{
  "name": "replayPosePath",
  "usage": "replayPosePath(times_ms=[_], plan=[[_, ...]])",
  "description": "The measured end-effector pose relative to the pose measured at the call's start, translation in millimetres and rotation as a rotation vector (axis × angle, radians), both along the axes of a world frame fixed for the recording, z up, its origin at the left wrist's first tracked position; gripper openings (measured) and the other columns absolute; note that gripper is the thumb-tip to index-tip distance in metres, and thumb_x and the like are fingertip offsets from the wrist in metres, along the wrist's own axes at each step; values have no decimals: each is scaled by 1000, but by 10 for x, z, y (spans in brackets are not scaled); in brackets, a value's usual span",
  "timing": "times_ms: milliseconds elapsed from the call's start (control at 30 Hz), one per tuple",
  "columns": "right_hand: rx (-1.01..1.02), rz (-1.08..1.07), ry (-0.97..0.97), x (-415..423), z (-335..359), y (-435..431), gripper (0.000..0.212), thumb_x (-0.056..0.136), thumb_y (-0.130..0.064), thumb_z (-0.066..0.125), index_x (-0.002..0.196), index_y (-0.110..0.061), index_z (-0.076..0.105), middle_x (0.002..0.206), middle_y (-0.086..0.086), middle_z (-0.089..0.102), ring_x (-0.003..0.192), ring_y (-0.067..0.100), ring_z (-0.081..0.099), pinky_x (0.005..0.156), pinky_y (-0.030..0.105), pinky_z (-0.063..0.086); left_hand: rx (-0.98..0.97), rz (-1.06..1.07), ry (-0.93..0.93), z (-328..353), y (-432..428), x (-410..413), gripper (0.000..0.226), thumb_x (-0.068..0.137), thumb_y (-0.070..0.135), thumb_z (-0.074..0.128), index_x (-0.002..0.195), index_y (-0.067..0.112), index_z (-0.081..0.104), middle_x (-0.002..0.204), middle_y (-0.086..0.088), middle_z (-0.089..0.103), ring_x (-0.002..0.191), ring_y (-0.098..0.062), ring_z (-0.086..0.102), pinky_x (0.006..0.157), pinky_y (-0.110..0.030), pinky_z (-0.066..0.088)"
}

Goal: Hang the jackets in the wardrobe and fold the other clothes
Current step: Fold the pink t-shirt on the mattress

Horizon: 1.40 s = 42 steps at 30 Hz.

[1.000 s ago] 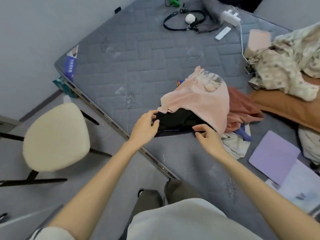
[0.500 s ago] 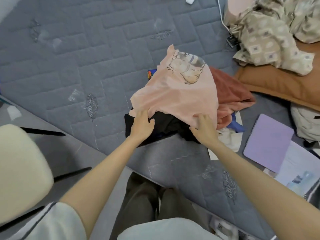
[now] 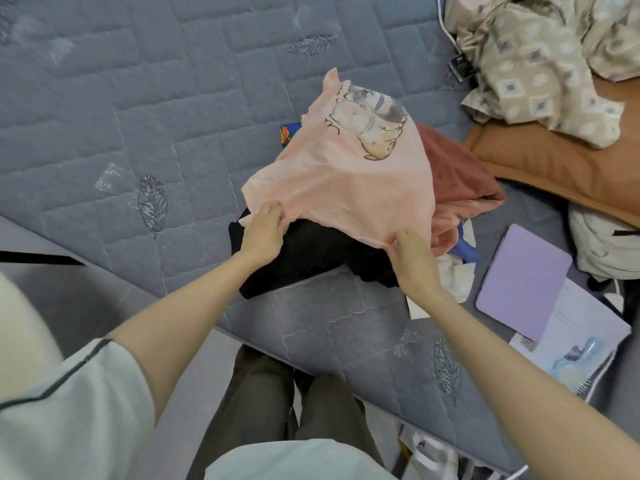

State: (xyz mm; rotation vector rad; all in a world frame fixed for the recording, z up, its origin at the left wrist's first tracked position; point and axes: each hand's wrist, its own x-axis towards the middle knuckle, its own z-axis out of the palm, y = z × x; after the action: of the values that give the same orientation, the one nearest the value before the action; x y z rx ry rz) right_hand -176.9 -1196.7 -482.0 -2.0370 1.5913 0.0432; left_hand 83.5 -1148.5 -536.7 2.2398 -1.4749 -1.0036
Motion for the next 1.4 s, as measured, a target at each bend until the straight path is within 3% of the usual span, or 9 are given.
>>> replayPosePath(times_ms=[267,333,533,633,833,1000,1133,1233,1400], plan=[[-76,-400,-324,213,593,163,8,101,-13,37,94,-8,36,68,-2,44,64,14,43,62,22,32,-224,282,401,888,437,112,10,102,20,39,101,12,46,91,2,51,78,-9,44,63,-8,35],[-103,-357,-354,285,789,221,7,102,-13,35,97,-9,34,66,-1,45,61,8,42,64,14,34,-272,331,455,1099,653,156,10,103,19,39,102,12,45,87,3,48,73,-6,41,61,-8,34],[-141,-23,-535,583,1462,553,3,102,-15,36,99,-14,37,79,5,52,69,21,47,59,29,24,-404,814,749,1691,1220,223,12,102,21,42,90,22,41,88,3,46,74,-9,46,61,-20,40],[-215,122,-632,824,1825,678,4,101,-15,37,98,-16,38,83,4,54,71,21,48,60,25,25,-462,806,576,1967,1634,400,11,100,27,41,89,27,43,90,7,48,81,-6,49,76,-27,42],[-196,466,-632,1555,2260,1138,5,102,-16,37,102,-15,42,75,-4,52,67,16,50,63,27,28,-381,634,170,2347,2843,848,39,66,52,73,94,34,53,90,17,59,77,5,55,65,-15,44],[-185,748,-524,2403,2368,1672,10,98,-29,48,96,-20,44,77,-2,59,75,24,55,62,34,30,-211,642,-175,2403,3789,1400,20,76,29,69,87,43,61,94,12,68,91,-19,62,72,-31,47],[-267,1074,-231,3220,2436,2091,51,75,-48,73,111,-22,47,91,-5,59,82,22,51,63,32,29,-234,808,-244,2485,4424,2002,20,84,20,59,91,37,66,99,10,69,94,-19,61,75,-36,50],[-379,1219,-13,3875,2409,2390,34,82,-20,65,112,-18,50,110,2,60,101,28,54,63,31,30,-236,896,-340,2629,4838,2468,30,83,14,52,96,37,65,105,10,68,98,-20,60,71,-33,45],[-445,1144,-54,4750,2386,2745,18,83,-4,46,95,-13,56,98,10,61,92,35,57,61,32,33,-167,975,-448,2851,5242,3175,40,80,8,47,108,34,63,107,3,69,101,-27,59,74,-39,48]])
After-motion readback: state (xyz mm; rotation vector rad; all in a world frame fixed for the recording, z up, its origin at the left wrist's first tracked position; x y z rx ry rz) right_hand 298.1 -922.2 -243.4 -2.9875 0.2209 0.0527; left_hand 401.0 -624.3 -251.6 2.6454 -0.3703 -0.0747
